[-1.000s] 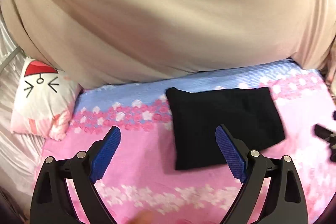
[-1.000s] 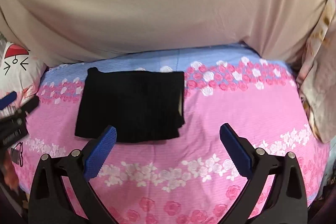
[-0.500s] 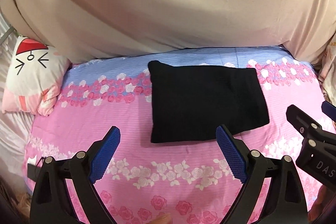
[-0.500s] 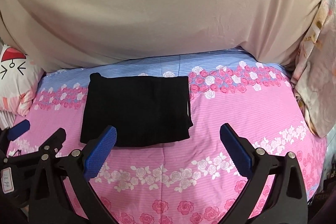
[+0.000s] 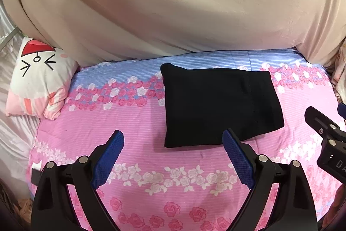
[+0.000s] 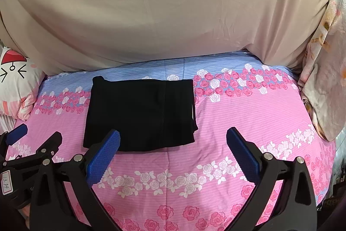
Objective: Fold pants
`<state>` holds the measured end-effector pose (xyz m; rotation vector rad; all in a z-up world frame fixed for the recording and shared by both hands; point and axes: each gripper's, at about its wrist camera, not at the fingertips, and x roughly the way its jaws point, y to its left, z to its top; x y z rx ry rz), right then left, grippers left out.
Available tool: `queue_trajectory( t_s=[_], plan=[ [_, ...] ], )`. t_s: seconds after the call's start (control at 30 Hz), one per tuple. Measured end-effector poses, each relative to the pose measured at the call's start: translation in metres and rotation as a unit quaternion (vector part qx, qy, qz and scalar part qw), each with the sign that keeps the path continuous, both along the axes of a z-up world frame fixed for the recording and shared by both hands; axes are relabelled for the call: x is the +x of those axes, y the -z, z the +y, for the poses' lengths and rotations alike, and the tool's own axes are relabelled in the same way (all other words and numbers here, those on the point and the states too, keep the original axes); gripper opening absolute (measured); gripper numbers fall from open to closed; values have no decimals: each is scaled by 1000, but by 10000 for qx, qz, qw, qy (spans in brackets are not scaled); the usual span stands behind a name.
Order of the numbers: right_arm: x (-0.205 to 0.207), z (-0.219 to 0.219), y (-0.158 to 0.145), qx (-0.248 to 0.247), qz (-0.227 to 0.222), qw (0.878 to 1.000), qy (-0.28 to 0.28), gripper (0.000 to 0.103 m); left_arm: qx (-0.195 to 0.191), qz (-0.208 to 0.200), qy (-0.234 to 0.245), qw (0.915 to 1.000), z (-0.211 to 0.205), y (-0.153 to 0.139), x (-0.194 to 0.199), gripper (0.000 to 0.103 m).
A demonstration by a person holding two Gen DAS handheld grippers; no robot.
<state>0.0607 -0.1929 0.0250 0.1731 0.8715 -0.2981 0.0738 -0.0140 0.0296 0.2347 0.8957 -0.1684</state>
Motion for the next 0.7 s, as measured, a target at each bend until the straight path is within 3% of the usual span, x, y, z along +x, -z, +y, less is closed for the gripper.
queue_trajectory(
  t_s=[0.33, 0.7],
  plan=[
    [-2, 0, 0, 11, 30, 10000, -12, 97, -28, -40, -42, 10000, 1, -1, -1, 90],
    [-11, 2, 0, -21, 11, 10000, 49, 97, -181, 19, 217, 9996, -3, -3, -6, 90]
  ],
)
